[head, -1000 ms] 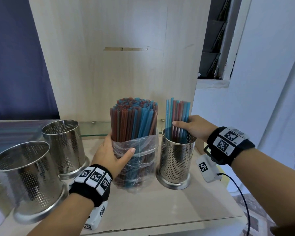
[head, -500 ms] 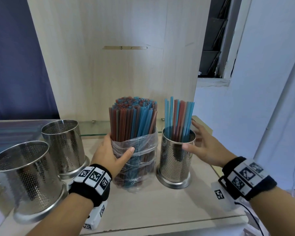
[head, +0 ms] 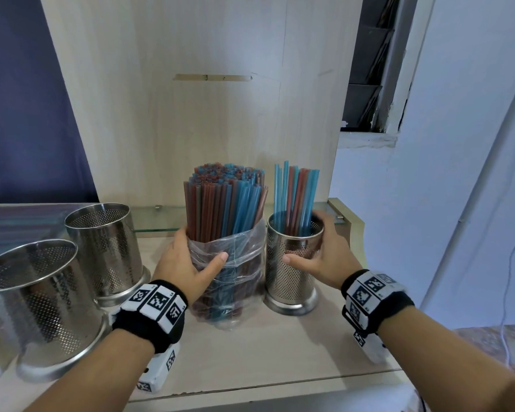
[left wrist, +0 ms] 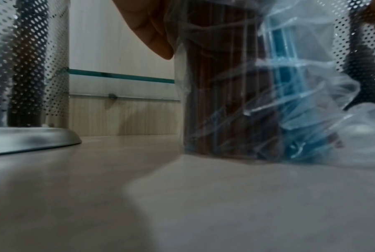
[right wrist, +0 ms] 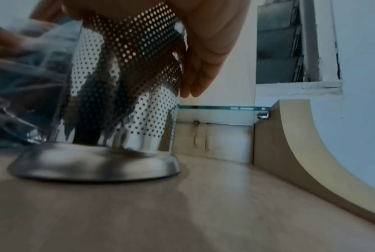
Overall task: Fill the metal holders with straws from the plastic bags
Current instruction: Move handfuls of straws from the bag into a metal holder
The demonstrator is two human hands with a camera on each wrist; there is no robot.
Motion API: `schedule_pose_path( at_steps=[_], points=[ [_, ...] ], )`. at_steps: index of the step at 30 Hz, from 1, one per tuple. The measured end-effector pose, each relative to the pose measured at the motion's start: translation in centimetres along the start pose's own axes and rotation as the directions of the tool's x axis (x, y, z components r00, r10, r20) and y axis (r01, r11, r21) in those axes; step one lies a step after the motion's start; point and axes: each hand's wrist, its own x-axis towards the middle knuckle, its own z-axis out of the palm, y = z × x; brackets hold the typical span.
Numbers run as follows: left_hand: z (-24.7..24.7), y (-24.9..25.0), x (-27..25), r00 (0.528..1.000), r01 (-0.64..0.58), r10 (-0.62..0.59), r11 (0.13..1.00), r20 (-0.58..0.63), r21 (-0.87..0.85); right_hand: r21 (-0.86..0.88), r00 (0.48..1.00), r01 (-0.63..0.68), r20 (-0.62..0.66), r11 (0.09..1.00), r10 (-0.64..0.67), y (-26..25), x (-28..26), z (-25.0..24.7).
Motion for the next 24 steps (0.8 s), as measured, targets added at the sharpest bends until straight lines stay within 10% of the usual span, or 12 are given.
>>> schedule_pose_path(
  at_steps=[24],
  points=[
    [0.4,1.1,3.4,0.953,0.264,-0.211,0.930,0.218,-0.257,0.093,0.999,0.037,-0.019,0.995,-0.035,0.8,1.0,1.7]
  ],
)
